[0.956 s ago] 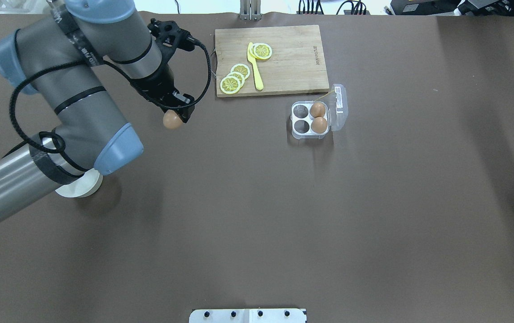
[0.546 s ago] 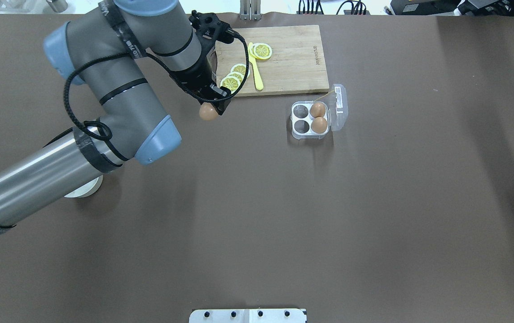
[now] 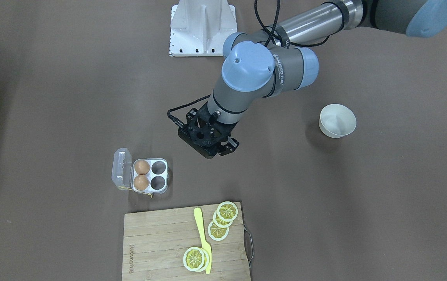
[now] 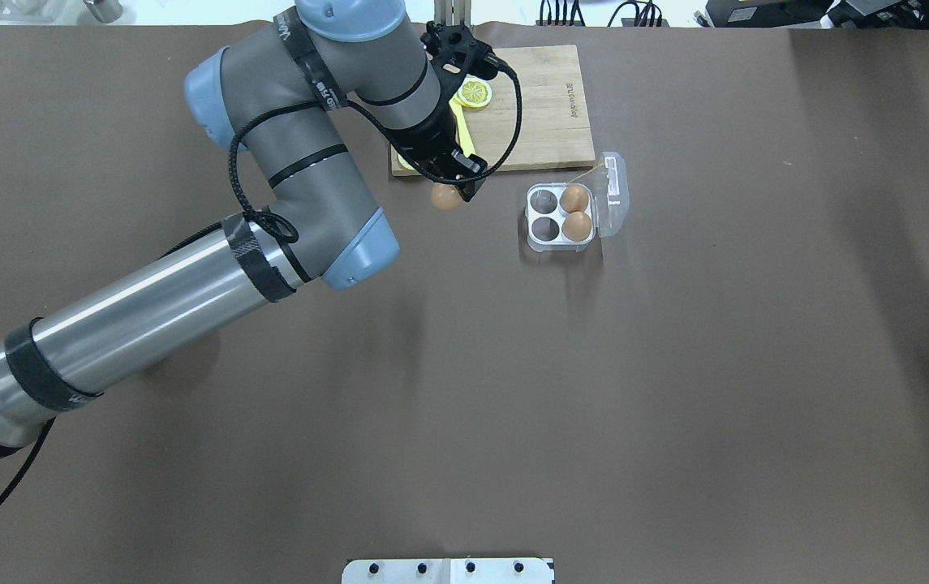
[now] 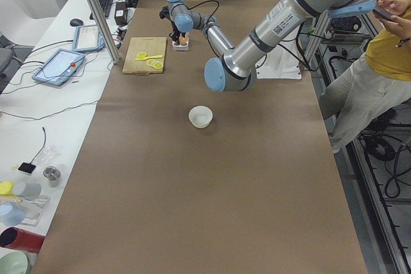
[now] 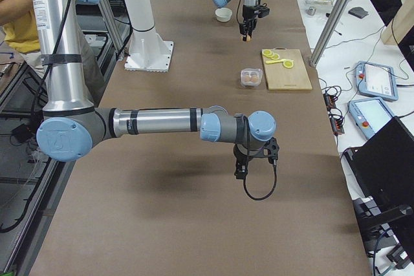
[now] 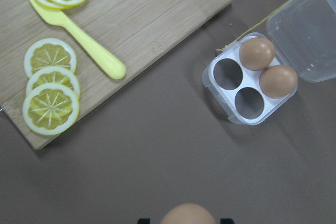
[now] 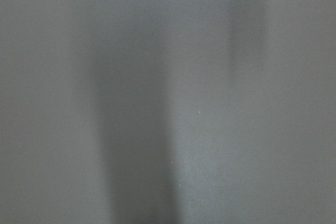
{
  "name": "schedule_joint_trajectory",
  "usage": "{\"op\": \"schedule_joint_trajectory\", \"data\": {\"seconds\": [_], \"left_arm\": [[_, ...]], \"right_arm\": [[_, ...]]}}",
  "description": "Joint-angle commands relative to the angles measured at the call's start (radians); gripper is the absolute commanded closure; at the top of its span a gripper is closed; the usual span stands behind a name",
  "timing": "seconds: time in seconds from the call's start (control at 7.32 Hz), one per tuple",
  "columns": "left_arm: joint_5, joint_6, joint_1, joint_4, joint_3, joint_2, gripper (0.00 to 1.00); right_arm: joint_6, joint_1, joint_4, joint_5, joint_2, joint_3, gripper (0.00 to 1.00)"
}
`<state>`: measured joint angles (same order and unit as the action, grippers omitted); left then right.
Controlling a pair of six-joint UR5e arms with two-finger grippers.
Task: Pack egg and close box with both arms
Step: 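Lift the egg with the left gripper and carry it to the egg box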
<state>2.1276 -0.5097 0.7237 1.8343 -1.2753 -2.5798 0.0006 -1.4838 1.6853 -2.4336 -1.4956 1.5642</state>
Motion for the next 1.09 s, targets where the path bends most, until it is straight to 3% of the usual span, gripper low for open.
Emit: {"op": "schedule_joint_trajectory", "data": {"seconds": [0.0, 0.41, 0.96], "left_arm": [[-0.083, 0.008, -0.033, 0.077, 0.132, -0.097, 0.74], [-0.113, 0.034, -0.047, 0.135, 0.210, -0.151, 0.80], [-0.247, 0.049, -0.145, 0.145, 0.243, -0.154, 0.81]], "right_arm": [[-0.002, 0.003, -0.013, 0.001, 0.000, -0.012, 0.00], [-0.004, 0.010, -0.018, 0.001, 0.003, -0.029, 0.00], [-0.002, 0.008, -0.018, 0.002, 0.017, -0.023, 0.00]]}}
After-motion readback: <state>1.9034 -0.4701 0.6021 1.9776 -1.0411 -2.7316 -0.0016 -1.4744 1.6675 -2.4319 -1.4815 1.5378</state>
